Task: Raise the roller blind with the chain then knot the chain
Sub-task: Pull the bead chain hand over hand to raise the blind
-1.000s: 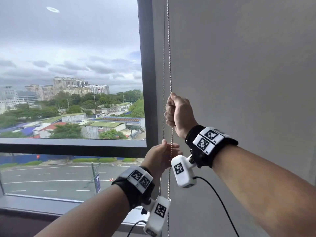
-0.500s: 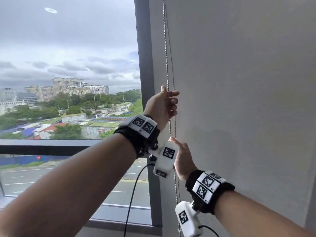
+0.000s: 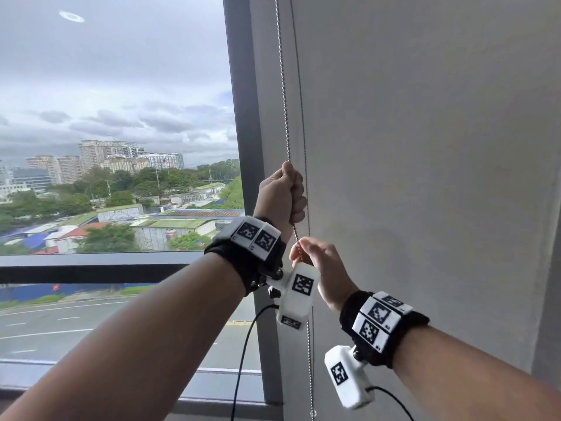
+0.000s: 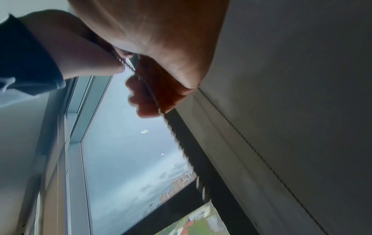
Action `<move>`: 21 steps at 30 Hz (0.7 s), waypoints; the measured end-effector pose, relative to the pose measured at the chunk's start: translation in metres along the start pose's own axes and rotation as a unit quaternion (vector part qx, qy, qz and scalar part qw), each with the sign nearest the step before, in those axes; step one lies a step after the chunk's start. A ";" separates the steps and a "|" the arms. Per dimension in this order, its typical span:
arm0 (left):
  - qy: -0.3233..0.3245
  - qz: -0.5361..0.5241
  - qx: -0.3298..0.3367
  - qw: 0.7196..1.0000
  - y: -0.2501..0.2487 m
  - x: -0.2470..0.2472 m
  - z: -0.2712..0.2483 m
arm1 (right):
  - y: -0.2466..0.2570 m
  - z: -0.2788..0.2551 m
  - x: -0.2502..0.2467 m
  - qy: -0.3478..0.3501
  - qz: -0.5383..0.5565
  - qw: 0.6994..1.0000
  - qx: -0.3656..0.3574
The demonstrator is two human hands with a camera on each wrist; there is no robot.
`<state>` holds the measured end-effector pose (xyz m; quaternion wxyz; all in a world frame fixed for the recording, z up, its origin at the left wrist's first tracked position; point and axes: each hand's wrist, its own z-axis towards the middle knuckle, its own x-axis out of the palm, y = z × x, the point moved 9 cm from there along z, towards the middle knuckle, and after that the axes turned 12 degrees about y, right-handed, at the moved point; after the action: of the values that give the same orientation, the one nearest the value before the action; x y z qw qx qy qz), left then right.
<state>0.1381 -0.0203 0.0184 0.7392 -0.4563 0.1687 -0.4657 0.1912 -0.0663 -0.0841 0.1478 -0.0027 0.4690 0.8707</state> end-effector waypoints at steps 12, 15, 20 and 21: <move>-0.009 0.001 -0.048 0.999 0.059 -0.020 -0.040 | 0.112 0.075 -0.016 -0.015 0.004 0.997 -0.072; -0.023 0.018 -0.077 0.997 0.083 -0.029 -0.056 | 0.117 0.088 -0.004 -0.006 0.039 0.997 -0.063; -0.044 0.047 -0.125 0.990 0.108 -0.043 -0.071 | 0.100 0.093 0.007 -0.023 0.079 0.996 -0.029; -0.042 0.047 -0.130 0.990 0.109 -0.043 -0.071 | 0.099 0.093 0.009 -0.026 0.092 0.995 -0.029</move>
<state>0.1264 -0.0042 -0.1175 0.7009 -0.5595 0.2175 -0.3852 0.1695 -0.0388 0.0472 0.0787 0.0593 0.4379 0.8936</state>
